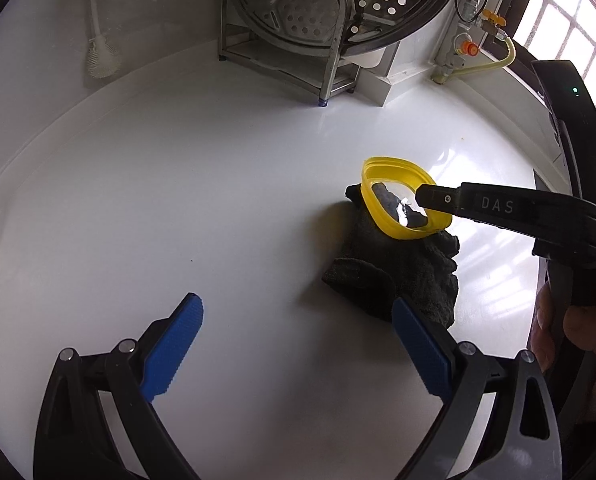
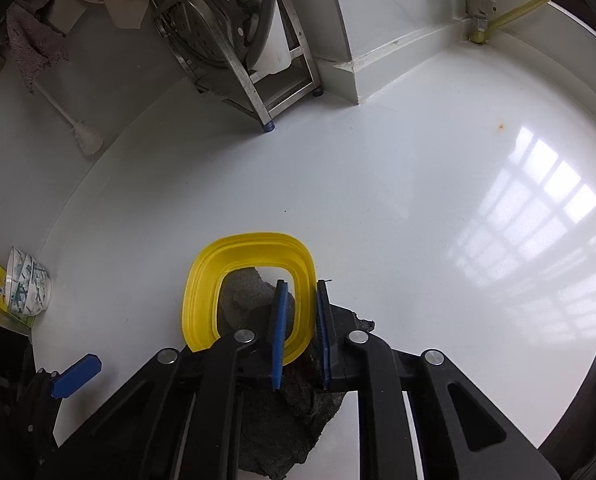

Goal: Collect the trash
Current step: 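Grasp the yellow plastic lid with right tool while left tool grasps the dark cloth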

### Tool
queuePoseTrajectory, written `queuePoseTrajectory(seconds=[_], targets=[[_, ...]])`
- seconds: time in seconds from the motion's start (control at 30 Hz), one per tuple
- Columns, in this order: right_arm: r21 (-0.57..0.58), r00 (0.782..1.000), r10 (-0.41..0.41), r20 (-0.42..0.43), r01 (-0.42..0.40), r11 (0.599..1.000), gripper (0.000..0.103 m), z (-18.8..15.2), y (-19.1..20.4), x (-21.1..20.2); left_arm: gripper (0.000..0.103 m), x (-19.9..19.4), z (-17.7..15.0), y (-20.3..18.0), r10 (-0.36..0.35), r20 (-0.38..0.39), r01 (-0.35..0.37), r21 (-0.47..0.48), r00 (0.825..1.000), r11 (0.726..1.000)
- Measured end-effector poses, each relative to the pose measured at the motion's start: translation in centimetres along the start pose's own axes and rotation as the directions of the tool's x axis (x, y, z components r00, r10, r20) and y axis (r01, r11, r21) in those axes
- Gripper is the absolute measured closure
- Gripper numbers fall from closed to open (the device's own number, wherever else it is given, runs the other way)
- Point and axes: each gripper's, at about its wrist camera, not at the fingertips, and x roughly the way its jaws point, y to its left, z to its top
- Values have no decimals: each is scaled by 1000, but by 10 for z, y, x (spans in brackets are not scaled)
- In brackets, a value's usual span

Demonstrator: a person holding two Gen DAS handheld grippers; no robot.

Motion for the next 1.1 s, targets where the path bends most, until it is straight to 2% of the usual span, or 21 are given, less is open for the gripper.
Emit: queuePoseTrajectory(seconds=[0.13, 0.17, 0.3, 0.53, 0.73, 0.9, 1.1], targets=[[26, 1000, 14, 26, -15, 1000, 97, 0, -7, -4, 9, 3, 0, -6, -14, 0, 14, 10, 1000, 1000], [42, 999, 16, 33, -18, 999, 100, 0, -11, -7, 9, 3, 0, -7, -20, 2, 20, 14, 1000, 1000], [122, 996, 45, 72, -53, 991, 100, -1, -27, -17, 9, 4, 3, -14, -34, 10, 34, 29, 999, 999], [203, 990, -2, 143, -28, 979, 100, -11, -54, -44, 9, 7, 11, -27, -54, 29, 51, 83, 998, 995], [315, 977, -42, 211, -27, 949, 100, -38, -87, -84, 8, 18, 18, -46, -57, 21, 54, 143, 998, 988], [360, 974, -86, 210, 5, 933, 100, -68, -104, -105, 6, 22, 21, -66, -76, 27, 70, 198, 997, 978], [399, 970, -103, 221, 7, 917, 100, -96, -112, -122, 6, 44, 26, -76, -56, 4, 53, 240, 998, 969]])
